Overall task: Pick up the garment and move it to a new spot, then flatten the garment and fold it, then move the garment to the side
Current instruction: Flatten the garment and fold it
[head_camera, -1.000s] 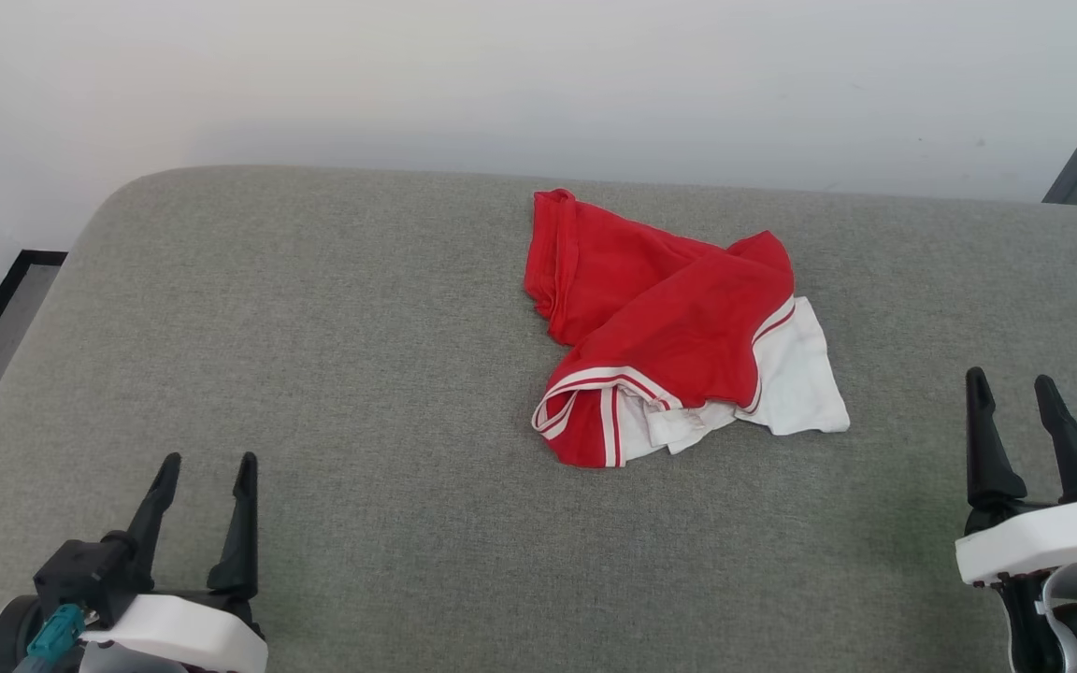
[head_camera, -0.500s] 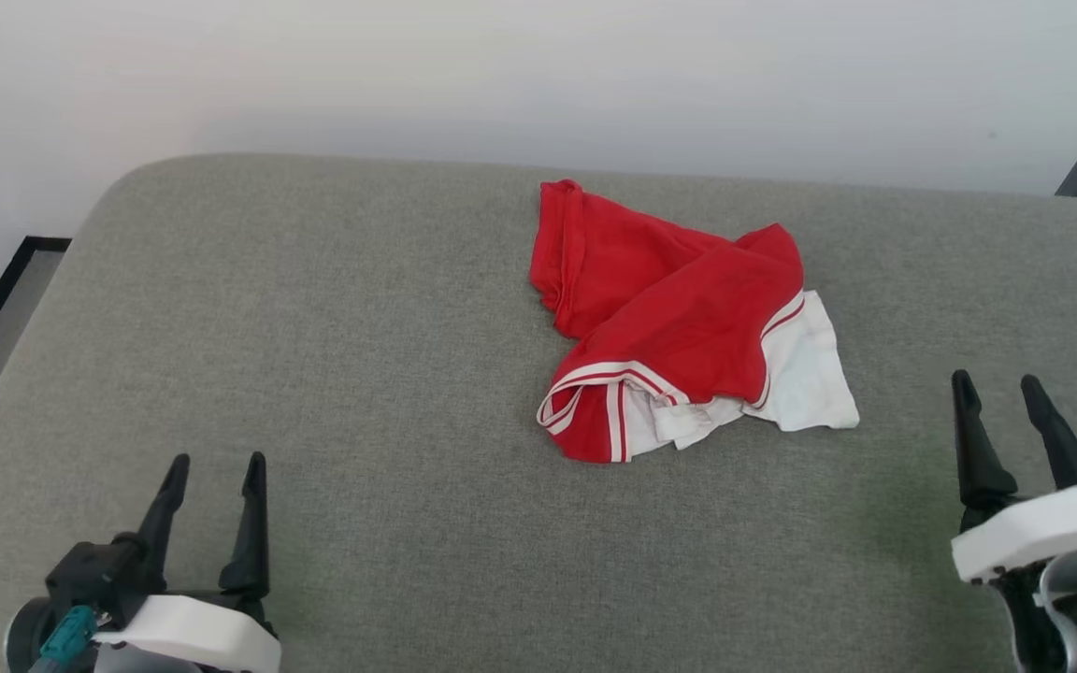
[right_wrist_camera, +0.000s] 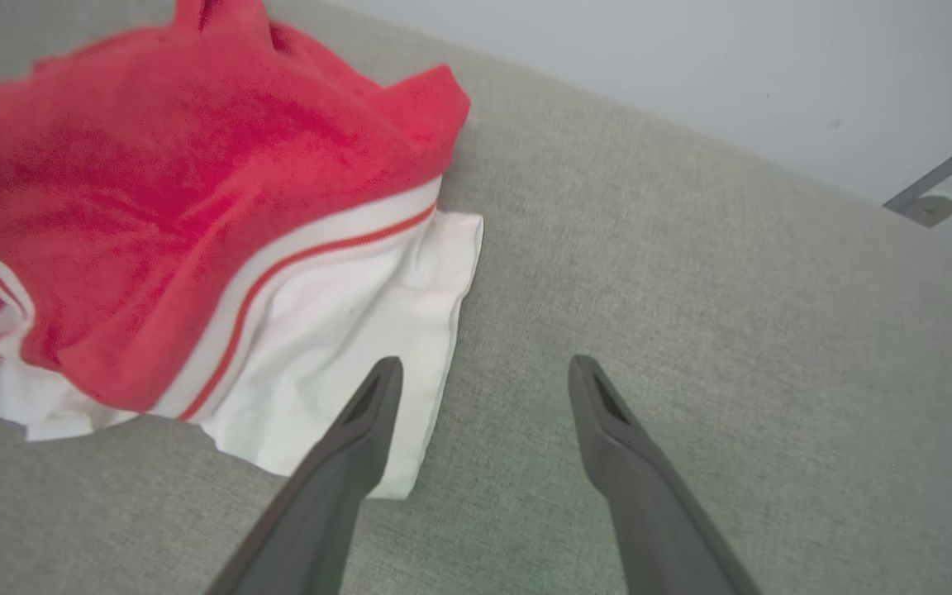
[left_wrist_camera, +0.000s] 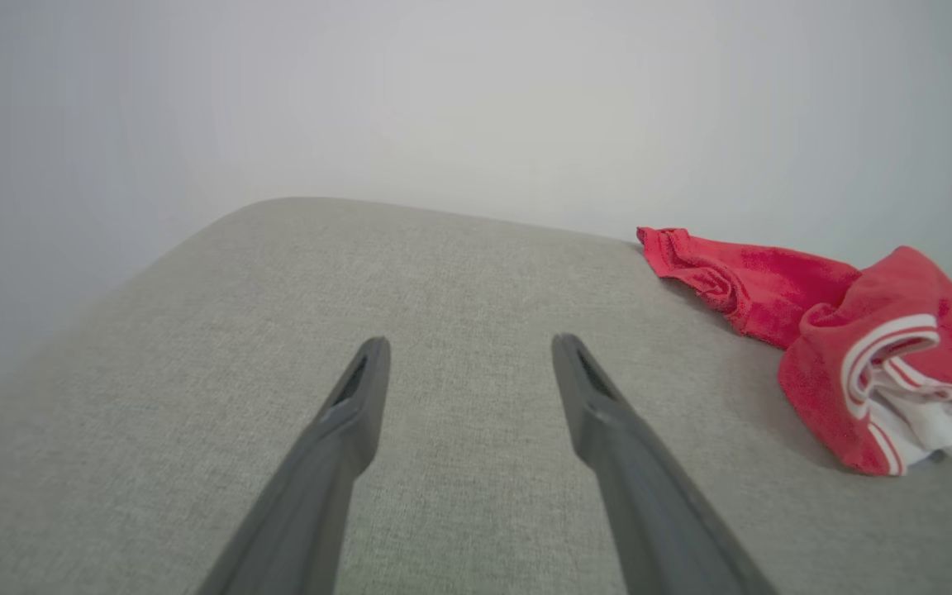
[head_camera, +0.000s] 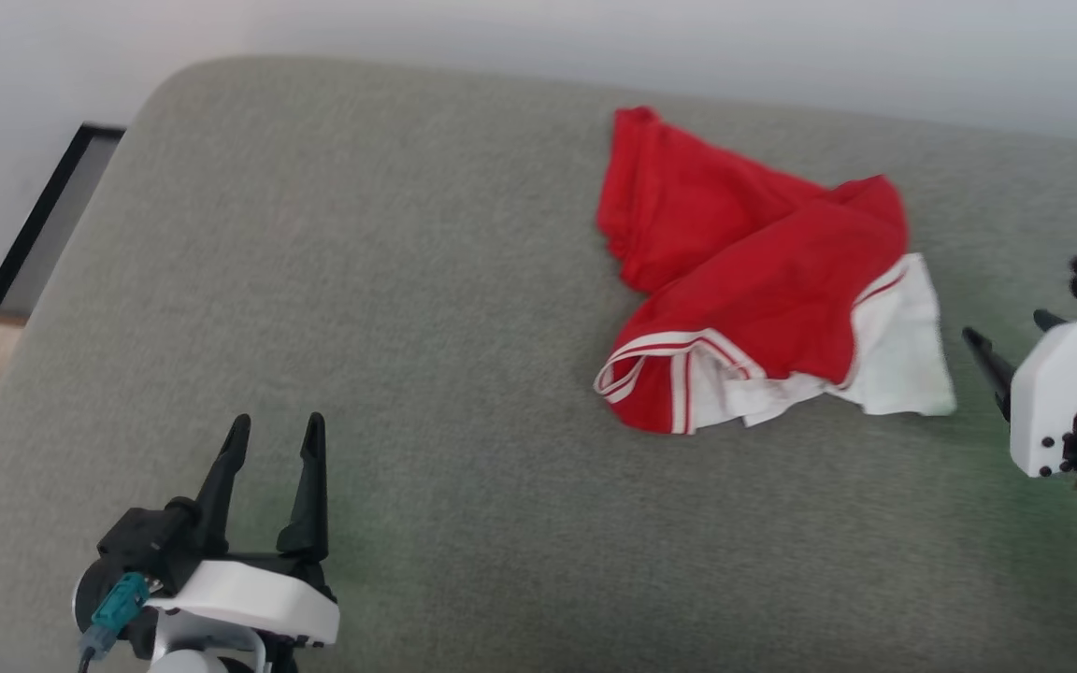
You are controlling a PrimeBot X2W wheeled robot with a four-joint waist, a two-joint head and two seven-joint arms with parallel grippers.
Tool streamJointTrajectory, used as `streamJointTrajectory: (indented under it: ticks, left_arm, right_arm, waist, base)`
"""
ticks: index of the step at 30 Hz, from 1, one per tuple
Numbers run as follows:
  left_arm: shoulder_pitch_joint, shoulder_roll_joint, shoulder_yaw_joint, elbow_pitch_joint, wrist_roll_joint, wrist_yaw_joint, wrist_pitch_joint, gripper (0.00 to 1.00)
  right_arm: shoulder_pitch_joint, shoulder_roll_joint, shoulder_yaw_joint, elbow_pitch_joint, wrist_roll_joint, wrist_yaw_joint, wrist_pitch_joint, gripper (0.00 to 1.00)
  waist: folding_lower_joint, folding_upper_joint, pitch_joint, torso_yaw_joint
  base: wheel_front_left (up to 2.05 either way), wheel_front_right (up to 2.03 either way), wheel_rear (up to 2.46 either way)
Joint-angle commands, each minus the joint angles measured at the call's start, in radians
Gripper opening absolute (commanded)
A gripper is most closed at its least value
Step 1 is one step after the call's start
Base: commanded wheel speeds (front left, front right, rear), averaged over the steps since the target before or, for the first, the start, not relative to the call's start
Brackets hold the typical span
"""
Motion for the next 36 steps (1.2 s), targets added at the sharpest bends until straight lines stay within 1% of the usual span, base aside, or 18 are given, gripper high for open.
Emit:
streamJointTrajectory:
  ticks: [1,5,9,12,18,19,20,21,22,23,26,29,33,36]
  left_arm:
    - [-0.013,-0.012,-0.002,0.004,-0.009,-0.001,-0.007,1.00]
    - [-0.027,-0.033,-0.009,0.004,-0.019,-0.001,-0.007,1.00]
    - [-0.047,-0.049,-0.017,0.003,-0.029,-0.001,-0.007,1.00]
    - [-0.068,-0.058,-0.025,0.003,-0.033,-0.002,-0.007,1.00]
    - [-0.105,-0.067,-0.041,0.016,-0.042,-0.002,-0.007,1.00]
    - [-0.112,-0.068,-0.044,0.019,-0.045,-0.001,-0.007,1.00]
    - [-0.118,-0.068,-0.048,0.022,-0.046,-0.001,-0.007,1.00]
    - [-0.118,-0.068,-0.048,0.022,-0.046,-0.001,-0.007,1.00]
    - [-0.121,-0.069,-0.049,0.024,-0.047,-0.002,-0.007,1.00]
    - [-0.125,-0.069,-0.051,0.026,-0.049,-0.001,-0.007,1.00]
    - [-0.134,-0.070,-0.047,0.028,-0.051,-0.001,-0.007,1.00]
    - [-0.132,-0.069,-0.039,0.027,-0.047,-0.001,-0.007,1.00]
    - [-0.120,-0.070,-0.031,0.025,-0.037,-0.001,-0.007,1.00]
    - [-0.115,-0.068,-0.029,0.023,-0.032,-0.001,-0.007,1.00]
  right_arm:
    - [-0.028,-0.030,0.038,-0.004,0.013,0.000,0.087,1.00]
    - [-0.074,-0.066,0.090,-0.002,0.062,0.000,0.298,1.00]
    - [-0.093,-0.091,0.104,-0.002,0.089,0.000,0.455,1.00]
    - [-0.087,-0.096,0.115,0.007,0.092,0.000,0.504,1.00]
    - [-0.077,-0.086,0.138,0.024,0.091,0.000,0.540,1.00]
    - [-0.075,-0.085,0.144,0.026,0.091,0.000,0.544,0.93]
    - [-0.071,-0.088,0.154,0.026,0.091,0.000,0.548,0.49]
    - [-0.071,-0.088,0.154,0.026,0.091,0.000,0.548,0.49]
    - [-0.069,-0.091,0.160,0.027,0.094,0.000,0.551,0.20]
    - [-0.071,-0.091,0.160,0.029,0.098,0.000,0.551,0.00]
    - [-0.076,-0.097,0.146,0.032,0.094,0.000,0.529,0.00]
    - [-0.073,-0.100,0.095,0.044,0.096,-0.001,0.493,0.00]
    - [-0.069,-0.119,-0.028,0.054,0.088,-0.004,0.416,0.00]
    - [-0.053,-0.115,-0.117,0.053,0.078,-0.002,0.365,0.00]
  waist:
    - [0.0000,0.0000,0.043,0.041]
    - [0.0000,0.0000,0.081,0.068]
    - [0.0000,0.0000,0.129,0.099]
    - [0.0000,0.0000,0.158,0.112]
    - [0.0000,0.0000,0.202,0.119]
    - [0.0000,0.0000,0.207,0.119]
    - [0.0000,0.0000,0.210,0.119]
    - [0.0000,0.0000,0.210,0.119]
    - [0.0000,0.0000,0.212,0.118]
    - [0.0000,0.0000,0.214,0.117]
    - [0.0000,0.0000,0.211,0.106]
    - [0.0000,0.0000,0.198,0.090]
    - [0.0000,0.0000,0.181,0.063]
    - [0.0000,0.0000,0.176,0.042]
  base:
    - [0.00,0.00,0.00]
    - [0.00,0.00,0.00]
    - [0.00,0.00,0.00]
    - [0.00,0.00,0.00]
    - [0.00,0.00,0.00]
    - [0.00,0.00,0.00]
    - [0.00,0.00,0.00]
    - [0.00,0.00,0.00]
    - [0.00,0.00,0.00]
    - [0.00,0.00,0.00]
    - [0.00,0.00,0.00]
    - [0.00,0.00,0.00]
    - [0.00,0.00,0.00]
    - [0.00,0.00,0.00]
